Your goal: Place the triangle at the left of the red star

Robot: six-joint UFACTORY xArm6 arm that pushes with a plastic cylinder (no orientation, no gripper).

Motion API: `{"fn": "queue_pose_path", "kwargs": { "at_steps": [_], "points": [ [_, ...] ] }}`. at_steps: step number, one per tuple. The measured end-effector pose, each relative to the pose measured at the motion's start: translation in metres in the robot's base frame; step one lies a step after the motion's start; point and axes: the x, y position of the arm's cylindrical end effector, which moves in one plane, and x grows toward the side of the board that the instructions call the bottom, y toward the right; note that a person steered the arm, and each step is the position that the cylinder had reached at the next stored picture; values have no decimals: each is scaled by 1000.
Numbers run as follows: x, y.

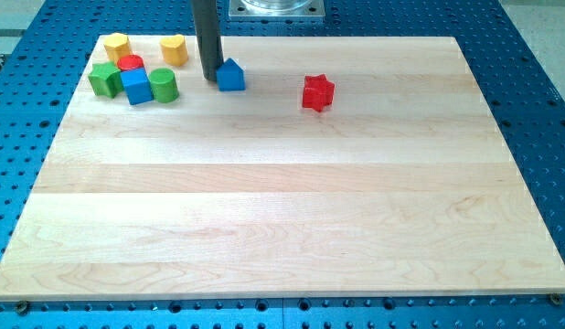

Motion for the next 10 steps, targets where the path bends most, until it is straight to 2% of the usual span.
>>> {"fn": "queue_pose_path", "kwargs": {
  "at_steps": [1,2,3,5,6,8,9,10],
  "points": [
    [14,18],
    [-28,-21],
    [-25,5],
    [9,52],
    [32,48],
    [58,-20],
    [101,20],
    [94,38]
  ]
}}
